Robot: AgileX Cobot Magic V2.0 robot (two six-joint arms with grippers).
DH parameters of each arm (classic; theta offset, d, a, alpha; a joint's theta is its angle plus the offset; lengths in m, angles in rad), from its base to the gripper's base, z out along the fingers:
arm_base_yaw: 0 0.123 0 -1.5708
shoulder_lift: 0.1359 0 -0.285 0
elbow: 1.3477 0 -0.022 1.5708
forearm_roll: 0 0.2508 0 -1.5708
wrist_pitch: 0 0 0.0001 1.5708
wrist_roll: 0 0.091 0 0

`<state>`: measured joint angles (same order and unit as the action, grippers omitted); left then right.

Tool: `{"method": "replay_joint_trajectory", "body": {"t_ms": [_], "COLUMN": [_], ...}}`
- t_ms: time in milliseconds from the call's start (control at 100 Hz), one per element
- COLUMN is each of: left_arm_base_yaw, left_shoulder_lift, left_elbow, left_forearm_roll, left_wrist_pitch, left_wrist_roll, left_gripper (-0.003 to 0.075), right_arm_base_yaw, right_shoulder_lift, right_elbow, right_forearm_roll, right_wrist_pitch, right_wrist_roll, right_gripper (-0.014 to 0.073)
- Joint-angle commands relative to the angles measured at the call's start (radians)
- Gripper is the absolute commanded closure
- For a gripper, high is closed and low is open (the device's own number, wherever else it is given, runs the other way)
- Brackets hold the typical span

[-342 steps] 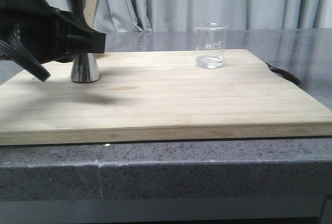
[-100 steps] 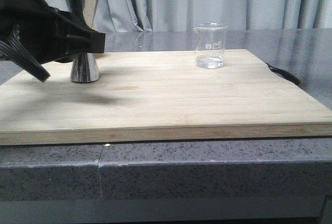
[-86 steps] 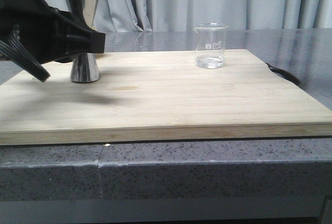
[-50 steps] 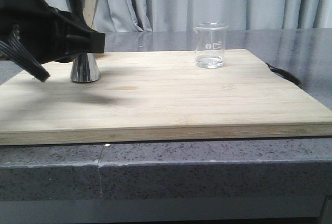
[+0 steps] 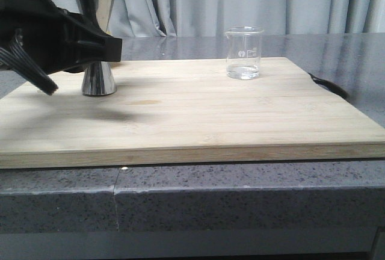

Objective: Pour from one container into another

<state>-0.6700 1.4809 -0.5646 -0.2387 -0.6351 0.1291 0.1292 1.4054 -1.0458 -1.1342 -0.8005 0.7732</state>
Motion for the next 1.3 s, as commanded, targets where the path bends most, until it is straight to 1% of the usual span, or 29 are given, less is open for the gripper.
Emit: {"method": "replay_joint_trajectory", "body": {"t_ms": [0,120,370,440,620,980,1050,1290], "left_arm_base_yaw": [0.002,0.002,0.002,0.002,0.002,0.002,0.002,0.002], "left_shoulder_lift": [-0.025,-0.025,-0.025,-0.025,-0.025,-0.027,-0.033,-0.111], "left_elbow": [-0.022,-0.022,-0.022,-0.022,-0.022,-0.022,-0.022,-0.022], "left_forearm_roll": [0.008,0.008,0.008,0.008,0.008,0.008,0.008,-0.010], "left_wrist_pitch": [-0.076,-0.076,-0.074,-0.072,-0.072,-0.072,-0.055,0.029], "left_wrist_roll": [-0.006,-0.006,-0.006,-0.006,-0.006,-0.006,-0.006,-0.006], "left_gripper": [0.0604,0.0540,0.0522,0.0500,0.0386,0.0216,0.0200,0.0201], "right_arm_base_yaw": [-0.006,-0.006,-0.006,-0.006,-0.006,-0.006,-0.006,-0.006], "right_shoulder_lift": [-0.038,-0.038,-0.038,-0.038,-0.038,-0.038,-0.038,-0.038], "right_elbow": [-0.032,-0.032,-0.032,-0.032,-0.032,-0.032,-0.032,-0.032], "right_forearm_roll": [0.042,0.042,0.042,0.042,0.042,0.042,0.042,0.042], "right_wrist_pitch": [-0.041,-0.041,-0.041,-0.041,-0.041,-0.041,-0.041,-0.041], "right_wrist_roll": [0.000,0.000,0.000,0.000,0.000,0.000,0.000,0.000], "right_gripper": [-0.0015,-0.0015,-0.0015,-0.0015,-0.0015,-0.0015,-0.0015,-0.0015]}}
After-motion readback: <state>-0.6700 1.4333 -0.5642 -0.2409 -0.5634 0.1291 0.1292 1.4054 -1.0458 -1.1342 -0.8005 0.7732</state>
